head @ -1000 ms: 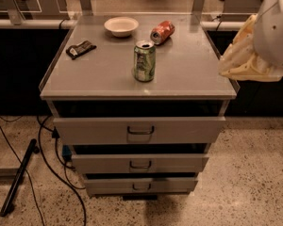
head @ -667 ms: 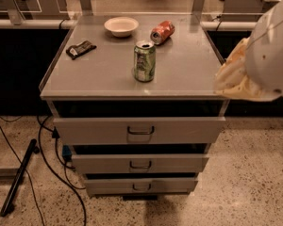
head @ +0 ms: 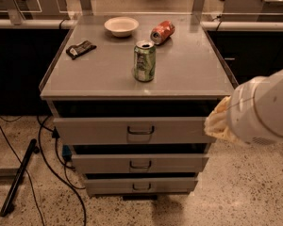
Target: Open bottom drawer
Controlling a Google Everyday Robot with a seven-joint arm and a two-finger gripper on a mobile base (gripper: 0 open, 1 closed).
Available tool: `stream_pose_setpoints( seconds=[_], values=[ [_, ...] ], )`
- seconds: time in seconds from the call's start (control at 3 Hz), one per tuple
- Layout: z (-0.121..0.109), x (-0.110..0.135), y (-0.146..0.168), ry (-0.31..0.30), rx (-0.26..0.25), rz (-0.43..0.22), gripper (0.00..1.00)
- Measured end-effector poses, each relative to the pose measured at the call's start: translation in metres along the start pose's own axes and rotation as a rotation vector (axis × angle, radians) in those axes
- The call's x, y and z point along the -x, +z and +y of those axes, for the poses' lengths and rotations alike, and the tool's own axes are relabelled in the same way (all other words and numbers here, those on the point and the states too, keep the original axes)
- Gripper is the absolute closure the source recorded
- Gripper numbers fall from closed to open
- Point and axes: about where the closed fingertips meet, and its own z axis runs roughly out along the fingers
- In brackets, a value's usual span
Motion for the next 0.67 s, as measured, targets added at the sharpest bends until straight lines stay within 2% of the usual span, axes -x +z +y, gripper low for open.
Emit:
stream_pose_setpoints(
  seconds=[0.33, 0.67],
  values=[
    [0.0290, -0.0405, 0.0919, 0.069, 0.128, -0.016, 1.00],
    [0.0282, -0.0392, 0.0888, 0.066, 0.123, -0.015, 1.00]
  ],
)
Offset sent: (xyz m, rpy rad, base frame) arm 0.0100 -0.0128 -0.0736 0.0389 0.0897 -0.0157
